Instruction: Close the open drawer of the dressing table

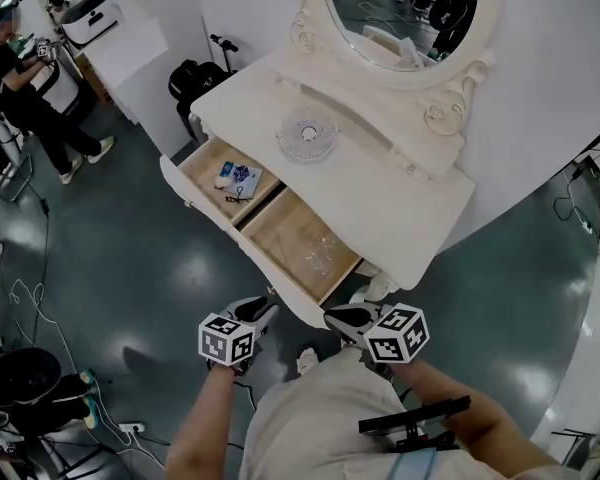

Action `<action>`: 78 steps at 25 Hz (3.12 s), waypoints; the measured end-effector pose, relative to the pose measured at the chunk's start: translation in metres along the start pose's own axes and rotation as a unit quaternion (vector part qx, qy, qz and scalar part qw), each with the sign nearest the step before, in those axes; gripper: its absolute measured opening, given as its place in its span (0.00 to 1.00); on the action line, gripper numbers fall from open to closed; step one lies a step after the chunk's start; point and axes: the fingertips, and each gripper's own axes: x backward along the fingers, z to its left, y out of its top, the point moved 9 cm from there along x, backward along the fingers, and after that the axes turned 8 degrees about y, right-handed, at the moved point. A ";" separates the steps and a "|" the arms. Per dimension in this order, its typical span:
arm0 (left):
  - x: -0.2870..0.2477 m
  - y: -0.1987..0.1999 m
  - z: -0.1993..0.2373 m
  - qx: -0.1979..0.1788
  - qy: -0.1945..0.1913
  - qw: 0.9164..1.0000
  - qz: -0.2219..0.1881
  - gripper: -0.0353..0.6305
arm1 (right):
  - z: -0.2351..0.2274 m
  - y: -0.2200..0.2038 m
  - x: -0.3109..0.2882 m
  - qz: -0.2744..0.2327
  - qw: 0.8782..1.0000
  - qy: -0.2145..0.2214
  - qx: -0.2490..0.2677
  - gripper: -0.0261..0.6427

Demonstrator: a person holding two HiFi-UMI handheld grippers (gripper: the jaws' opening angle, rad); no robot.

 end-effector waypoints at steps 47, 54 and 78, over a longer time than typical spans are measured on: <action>-0.108 -0.045 0.065 -0.157 0.052 0.973 0.163 0.27 | -0.033 -0.003 -0.007 -0.020 0.997 -0.030 -0.065 0.07; -0.114 -0.047 0.067 -0.170 0.057 0.968 0.177 0.27 | -0.038 -0.001 -0.007 -0.020 0.997 -0.030 -0.069 0.07; -0.128 -0.038 0.068 -0.168 0.048 0.965 0.195 0.24 | -0.049 0.000 -0.002 -0.025 0.996 -0.035 -0.078 0.07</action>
